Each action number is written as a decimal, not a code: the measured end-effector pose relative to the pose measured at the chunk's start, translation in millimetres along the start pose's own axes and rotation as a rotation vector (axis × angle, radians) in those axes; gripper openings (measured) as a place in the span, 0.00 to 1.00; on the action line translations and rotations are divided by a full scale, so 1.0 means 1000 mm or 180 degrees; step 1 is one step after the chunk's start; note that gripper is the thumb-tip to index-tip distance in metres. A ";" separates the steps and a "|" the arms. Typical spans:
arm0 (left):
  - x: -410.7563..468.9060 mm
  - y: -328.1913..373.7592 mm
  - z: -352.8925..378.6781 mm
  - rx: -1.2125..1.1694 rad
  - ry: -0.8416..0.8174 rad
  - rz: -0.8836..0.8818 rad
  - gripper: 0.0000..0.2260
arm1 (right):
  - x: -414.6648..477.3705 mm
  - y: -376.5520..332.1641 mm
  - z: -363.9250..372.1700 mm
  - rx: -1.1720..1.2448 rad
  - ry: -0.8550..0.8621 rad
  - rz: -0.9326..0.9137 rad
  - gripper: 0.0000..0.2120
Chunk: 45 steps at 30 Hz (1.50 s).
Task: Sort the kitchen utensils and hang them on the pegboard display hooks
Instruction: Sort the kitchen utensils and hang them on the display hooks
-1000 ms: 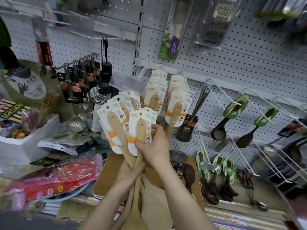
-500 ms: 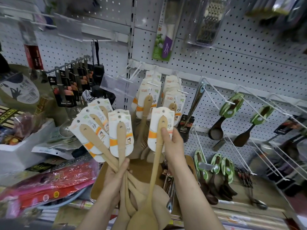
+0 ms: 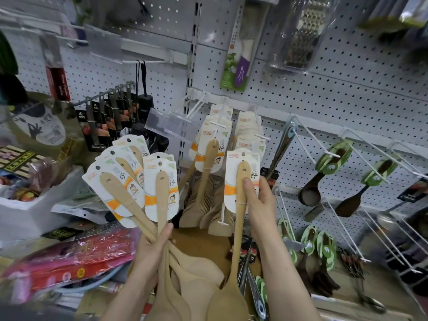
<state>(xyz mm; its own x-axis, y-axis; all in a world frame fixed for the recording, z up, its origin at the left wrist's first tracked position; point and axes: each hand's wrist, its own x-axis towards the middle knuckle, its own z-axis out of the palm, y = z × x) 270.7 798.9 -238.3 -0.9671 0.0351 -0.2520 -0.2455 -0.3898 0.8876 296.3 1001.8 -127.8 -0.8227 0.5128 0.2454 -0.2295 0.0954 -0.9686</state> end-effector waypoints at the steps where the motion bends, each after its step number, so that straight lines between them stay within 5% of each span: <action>1: 0.002 0.000 0.000 0.0008 0.0007 0.0009 0.08 | -0.001 0.001 -0.001 -0.0004 -0.0051 -0.0025 0.05; 26: 0.019 0.001 -0.013 0.0600 0.0134 0.0289 0.09 | 0.021 0.011 -0.002 0.0281 0.0328 -0.0035 0.06; 30: 0.021 0.002 -0.018 0.0733 0.0118 0.0350 0.11 | 0.019 0.006 -0.002 0.0722 0.0297 0.0018 0.16; 35: 0.020 0.002 -0.018 0.0844 0.0061 0.0432 0.11 | 0.021 0.017 -0.007 0.0414 0.0362 -0.0007 0.06; 45: 0.020 -0.003 -0.014 0.0828 0.0026 0.0375 0.10 | 0.041 0.022 -0.006 -0.0043 0.0529 0.0118 0.05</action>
<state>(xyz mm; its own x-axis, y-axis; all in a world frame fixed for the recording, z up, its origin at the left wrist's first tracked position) 252.8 787.4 -251.5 -0.9897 -0.0043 -0.1434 -0.1413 -0.1414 0.9798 259.9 1029.9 -139.5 -0.7328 0.6501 0.2008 -0.1926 0.0848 -0.9776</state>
